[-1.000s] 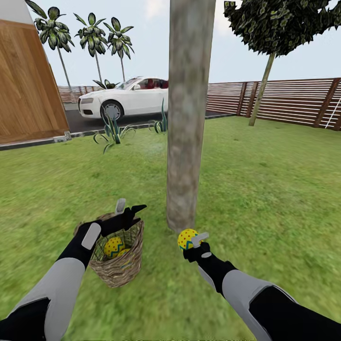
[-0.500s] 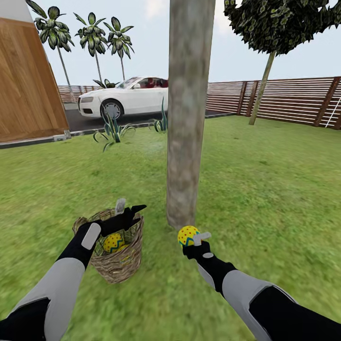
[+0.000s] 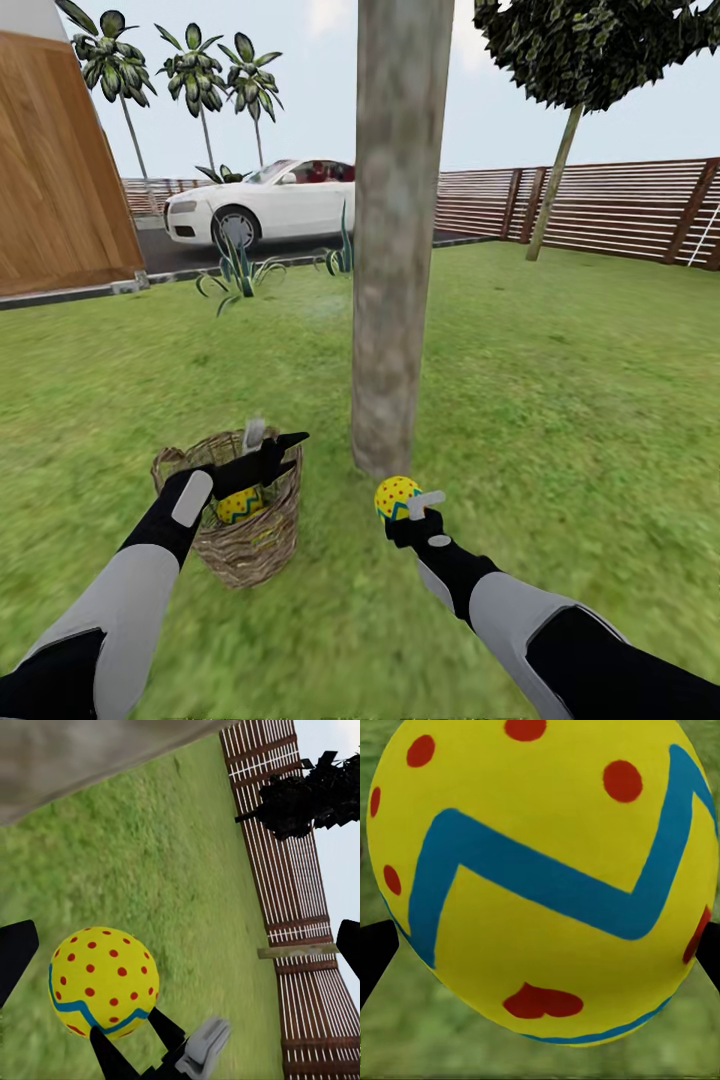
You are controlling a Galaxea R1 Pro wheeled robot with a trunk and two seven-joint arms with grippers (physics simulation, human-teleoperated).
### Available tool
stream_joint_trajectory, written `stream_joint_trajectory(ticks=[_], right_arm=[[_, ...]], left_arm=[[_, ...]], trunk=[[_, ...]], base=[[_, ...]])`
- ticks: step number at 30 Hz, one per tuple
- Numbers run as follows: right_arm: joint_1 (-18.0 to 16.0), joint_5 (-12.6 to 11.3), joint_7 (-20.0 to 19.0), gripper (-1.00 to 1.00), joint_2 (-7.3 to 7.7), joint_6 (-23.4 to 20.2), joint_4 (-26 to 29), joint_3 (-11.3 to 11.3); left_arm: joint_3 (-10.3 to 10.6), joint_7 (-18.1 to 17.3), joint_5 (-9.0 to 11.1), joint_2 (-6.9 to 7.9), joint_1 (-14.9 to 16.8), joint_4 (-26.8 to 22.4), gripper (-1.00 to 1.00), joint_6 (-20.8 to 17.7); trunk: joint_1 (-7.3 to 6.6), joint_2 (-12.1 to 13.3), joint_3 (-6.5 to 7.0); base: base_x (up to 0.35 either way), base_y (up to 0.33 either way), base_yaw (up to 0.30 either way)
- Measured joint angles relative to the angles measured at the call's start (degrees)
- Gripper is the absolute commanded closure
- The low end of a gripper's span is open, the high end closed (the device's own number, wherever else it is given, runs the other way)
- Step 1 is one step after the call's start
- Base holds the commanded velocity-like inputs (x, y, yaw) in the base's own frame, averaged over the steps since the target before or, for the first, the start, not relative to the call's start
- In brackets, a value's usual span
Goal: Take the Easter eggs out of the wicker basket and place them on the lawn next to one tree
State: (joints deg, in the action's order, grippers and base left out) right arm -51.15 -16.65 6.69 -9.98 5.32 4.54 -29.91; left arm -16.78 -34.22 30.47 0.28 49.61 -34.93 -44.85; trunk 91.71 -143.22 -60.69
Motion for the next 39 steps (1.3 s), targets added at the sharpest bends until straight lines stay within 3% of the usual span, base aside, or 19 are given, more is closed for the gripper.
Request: stream_joint_trajectory(ticks=[8,31,39], right_arm=[[0.0,0.1,6.6,1.0,0.0,-2.2,0.3,0.1],[0.0,0.5,6.2,1.0,0.0,0.0,0.4,-0.1],[0.4,0.5,6.1,1.0,-0.01,0.0,0.8,-0.2]], left_arm=[[0.0,0.0,0.0,0.0,0.0,0.0,-1.0,0.0],[0.0,0.0,0.0,0.0,0.0,0.0,-1.0,0.0],[1.2,-2.2,0.2,-2.35,-1.1,-1.5,-1.0,-0.5]], trunk=[[0.21,-0.1,-1.77],[0.8,-0.4,-6.87],[0.8,-0.4,-6.87]], base=[[0.0,0.0,0.0],[0.0,0.0,0.0],[0.0,0.0,0.0]])
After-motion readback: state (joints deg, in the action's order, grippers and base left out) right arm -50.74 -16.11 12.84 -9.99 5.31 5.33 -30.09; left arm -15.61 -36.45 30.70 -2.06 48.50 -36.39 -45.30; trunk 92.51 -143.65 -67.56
